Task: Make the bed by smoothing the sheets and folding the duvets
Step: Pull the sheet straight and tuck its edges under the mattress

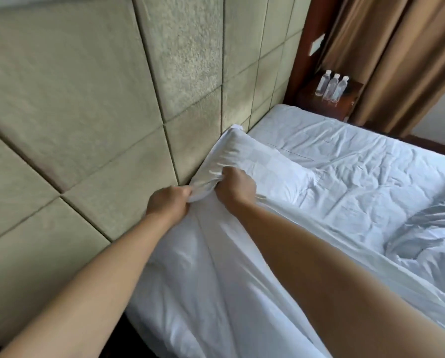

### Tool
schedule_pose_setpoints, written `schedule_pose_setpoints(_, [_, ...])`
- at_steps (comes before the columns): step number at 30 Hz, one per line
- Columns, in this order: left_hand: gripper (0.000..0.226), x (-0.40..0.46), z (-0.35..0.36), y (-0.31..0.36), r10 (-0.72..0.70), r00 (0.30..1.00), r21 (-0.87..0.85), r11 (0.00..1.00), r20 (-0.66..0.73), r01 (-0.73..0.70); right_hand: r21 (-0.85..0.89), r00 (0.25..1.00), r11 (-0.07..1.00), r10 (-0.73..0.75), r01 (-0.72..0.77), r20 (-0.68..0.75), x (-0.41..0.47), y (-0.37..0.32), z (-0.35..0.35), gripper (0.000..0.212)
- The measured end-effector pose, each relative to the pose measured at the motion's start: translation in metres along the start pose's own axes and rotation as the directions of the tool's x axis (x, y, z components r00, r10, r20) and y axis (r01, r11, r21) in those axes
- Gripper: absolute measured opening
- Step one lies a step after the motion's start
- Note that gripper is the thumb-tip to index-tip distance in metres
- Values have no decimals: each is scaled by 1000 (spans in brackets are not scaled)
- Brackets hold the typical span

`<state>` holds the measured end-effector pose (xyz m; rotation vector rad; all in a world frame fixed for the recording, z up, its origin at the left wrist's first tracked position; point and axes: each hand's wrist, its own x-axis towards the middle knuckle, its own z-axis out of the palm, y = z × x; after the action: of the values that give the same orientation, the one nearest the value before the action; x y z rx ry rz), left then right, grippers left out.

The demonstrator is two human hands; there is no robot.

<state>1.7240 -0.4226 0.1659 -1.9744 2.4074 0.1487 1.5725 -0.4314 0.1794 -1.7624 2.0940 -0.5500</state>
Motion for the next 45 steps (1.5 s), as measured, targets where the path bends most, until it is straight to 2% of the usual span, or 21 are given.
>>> schedule_pose_setpoints(3, [19, 3, 0, -52, -136, 990, -56, 989, -33, 134, -12, 993, 993, -117, 117, -15, 14, -52, 24, 24])
schedule_pose_setpoints(5, [17, 6, 15, -71, -204, 979, -99, 974, -4, 202, -69, 990, 987, -141, 142, 20, 20, -57, 53, 20])
schedule_pose_setpoints(9, [14, 14, 65, -89, -261, 960, -141, 952, 100, 273, -245, 981, 962, -74, 117, 176, 25, -33, 118, 22])
schedule_pose_setpoints(12, [19, 15, 105, -101, -262, 939, -175, 937, 224, 303, -420, 983, 901, -34, 109, 180, 24, -13, 152, 22])
schedule_pose_setpoints(15, [26, 15, 140, -109, -229, 917, -199, 932, 326, 303, -460, 978, 885, 31, 68, 205, 22, -3, 170, 23])
schedule_pose_setpoints(18, [29, 22, 153, -109, -254, 924, -222, 921, 285, 321, -453, 958, 891, 93, 41, 270, 28, -1, 175, 25])
schedule_pose_setpoints(20, [29, 30, 152, -106, -271, 939, -217, 924, 211, 316, -429, 973, 901, 46, 58, 227, 33, 0, 171, 20])
schedule_pose_setpoints(23, [32, 43, 151, -101, -273, 959, -197, 938, 80, 284, -396, 994, 912, -101, 106, 34, 36, 4, 165, 25])
schedule_pose_setpoints(24, [33, 46, 152, -98, -279, 958, -203, 936, 67, 287, -392, 995, 914, -92, 100, 40, 34, 6, 164, 25])
schedule_pose_setpoints(26, [34, 45, 156, -92, -280, 951, -192, 934, 129, 301, -379, 987, 922, -23, 82, 157, 28, 12, 165, 28])
schedule_pose_setpoints(28, [37, 40, 159, -86, -241, 952, -155, 950, 191, 272, -302, 969, 947, -37, 112, 245, 21, 22, 164, 44])
schedule_pose_setpoints(31, [46, 32, 149, -73, -194, 966, -161, 962, 172, 221, -198, 975, 969, -109, 148, 196, 10, 34, 149, 69])
schedule_pose_setpoints(35, [66, 17, 120, -38, -85, 991, -154, 983, 102, 101, -173, 982, 981, -62, 93, 177, -14, 50, 116, 86])
schedule_pose_setpoints(41, [55, -32, 81, 33, 35, 999, -115, 993, 24, -32, -132, 994, 990, -44, 57, 98, -81, 104, 40, 87])
schedule_pose_setpoints(45, [47, -97, 69, 95, 70, 994, -136, 989, 79, -59, -109, 999, 994, -7, 12, 52, -156, 166, -10, 83])
